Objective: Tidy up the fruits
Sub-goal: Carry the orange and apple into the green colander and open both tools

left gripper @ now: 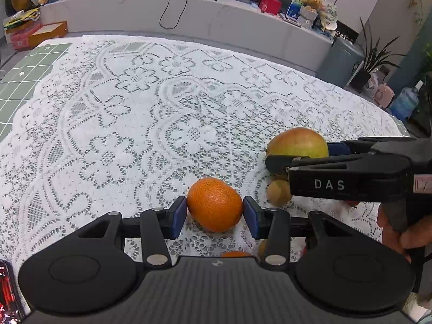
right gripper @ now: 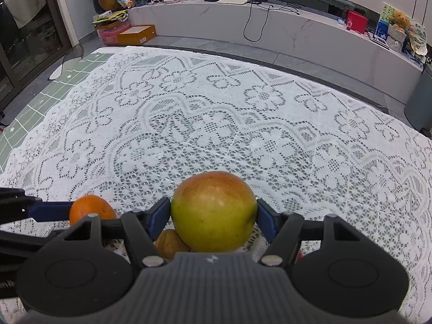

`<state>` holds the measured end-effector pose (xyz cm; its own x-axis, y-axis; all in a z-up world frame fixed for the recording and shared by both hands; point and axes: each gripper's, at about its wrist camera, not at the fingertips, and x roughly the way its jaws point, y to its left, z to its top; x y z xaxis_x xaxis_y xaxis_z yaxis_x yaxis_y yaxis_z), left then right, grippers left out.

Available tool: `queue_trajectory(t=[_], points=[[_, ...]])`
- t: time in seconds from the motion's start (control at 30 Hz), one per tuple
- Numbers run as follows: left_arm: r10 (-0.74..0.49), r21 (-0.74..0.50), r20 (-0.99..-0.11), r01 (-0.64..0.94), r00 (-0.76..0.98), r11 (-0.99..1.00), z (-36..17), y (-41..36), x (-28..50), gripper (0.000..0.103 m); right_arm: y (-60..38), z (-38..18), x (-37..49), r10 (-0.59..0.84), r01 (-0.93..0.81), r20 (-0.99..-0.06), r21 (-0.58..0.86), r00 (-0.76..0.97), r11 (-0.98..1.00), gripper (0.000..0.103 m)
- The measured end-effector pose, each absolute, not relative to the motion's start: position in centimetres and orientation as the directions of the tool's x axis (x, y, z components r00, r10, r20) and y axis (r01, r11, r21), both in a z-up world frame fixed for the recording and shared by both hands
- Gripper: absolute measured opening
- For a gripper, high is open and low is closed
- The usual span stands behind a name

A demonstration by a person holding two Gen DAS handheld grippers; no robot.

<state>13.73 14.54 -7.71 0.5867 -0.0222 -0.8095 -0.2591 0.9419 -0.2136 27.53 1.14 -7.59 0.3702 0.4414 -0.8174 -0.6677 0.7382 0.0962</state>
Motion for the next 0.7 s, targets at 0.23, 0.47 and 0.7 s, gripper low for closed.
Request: queue_trajectory(t=[0.23, 0.47, 0.7], points=[[-0.041, -0.221, -0.836, -0.267, 0.548, 0.938, -8.2, 14.5, 13.9, 0.052, 1.5, -7.8, 27.7, 0.426, -0.658, -0.829, 0.096, 0.362, 0.747, 0.065], [-0.031, -0.225, -0.825, -0.277, 0.565, 0.934, -8.0, 14.7, 13.7, 0.049, 1.5, -7.1, 27.4, 0.43, -0.66, -0.82, 0.088, 0.377, 0.746, 0.065], [-0.023, -0.233, -0.797, -0.271, 0.604, 0.934, -6.2, 14.1, 12.8, 0.049, -0.3, -3.8, 26.2, 0.47, -0.655, -0.78, 0.104, 0.413, 0.748, 0.065]])
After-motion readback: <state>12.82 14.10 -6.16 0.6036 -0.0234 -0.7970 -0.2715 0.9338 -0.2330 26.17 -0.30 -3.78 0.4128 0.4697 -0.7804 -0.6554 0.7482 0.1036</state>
